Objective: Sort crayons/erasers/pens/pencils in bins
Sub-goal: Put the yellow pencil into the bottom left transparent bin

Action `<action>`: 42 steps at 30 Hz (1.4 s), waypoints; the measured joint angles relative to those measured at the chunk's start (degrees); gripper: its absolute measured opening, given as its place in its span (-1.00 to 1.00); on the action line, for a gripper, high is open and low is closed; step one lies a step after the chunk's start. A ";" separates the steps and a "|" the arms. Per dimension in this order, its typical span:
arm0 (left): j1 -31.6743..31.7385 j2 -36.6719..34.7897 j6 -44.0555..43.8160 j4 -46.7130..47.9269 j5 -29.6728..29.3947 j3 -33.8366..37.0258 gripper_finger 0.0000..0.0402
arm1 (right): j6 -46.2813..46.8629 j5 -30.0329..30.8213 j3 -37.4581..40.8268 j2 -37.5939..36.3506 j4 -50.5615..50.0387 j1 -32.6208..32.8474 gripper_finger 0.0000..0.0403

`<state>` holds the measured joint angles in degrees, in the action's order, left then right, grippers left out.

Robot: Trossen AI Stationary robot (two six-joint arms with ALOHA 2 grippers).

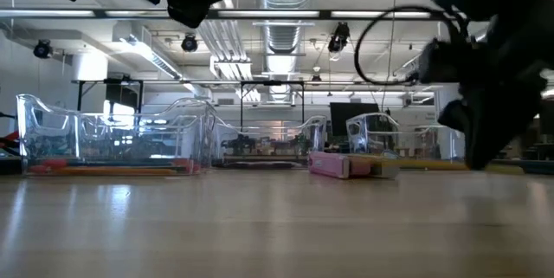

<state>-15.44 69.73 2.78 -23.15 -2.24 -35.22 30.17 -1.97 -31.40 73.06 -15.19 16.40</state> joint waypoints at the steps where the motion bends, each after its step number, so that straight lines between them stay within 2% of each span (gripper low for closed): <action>1: 0.00 0.39 -0.69 0.02 0.04 0.21 -0.13 | 0.00 0.22 -0.11 -1.06 0.85 -0.03 -0.94; 7: 0.00 4.81 -1.21 -3.43 0.11 1.47 -0.13 | -0.22 1.63 -0.19 -3.44 2.60 -0.08 -0.95; 12: 0.02 11.74 -1.15 -11.70 0.11 1.69 -0.13 | -0.40 1.83 -0.22 -3.42 4.65 -0.10 -0.95; 17: 0.87 18.78 -0.54 -15.94 -0.81 -0.53 -0.07 | -0.66 1.98 -0.31 -3.44 5.98 -0.10 -0.95; 20: 2.20 22.22 -0.47 -15.02 -2.68 -3.53 0.02 | -0.78 1.98 -0.33 -3.42 7.30 -0.10 -0.95; 28: 6.29 30.77 1.10 -13.44 -2.75 -11.16 0.25 | -1.55 2.02 -0.33 -3.42 8.96 -0.12 -0.95; 35: 6.36 35.76 3.62 -11.11 -2.16 -16.17 0.26 | -2.53 2.02 -0.37 -3.46 11.03 -0.12 -0.95; 42: 6.45 35.77 3.92 -10.09 -2.60 -16.97 0.15 | -3.14 2.09 -0.37 -3.46 11.47 -0.12 -0.95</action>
<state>-8.99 105.50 6.70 -33.23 -4.84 -52.18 27.03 0.12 -31.77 69.60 -3.72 16.27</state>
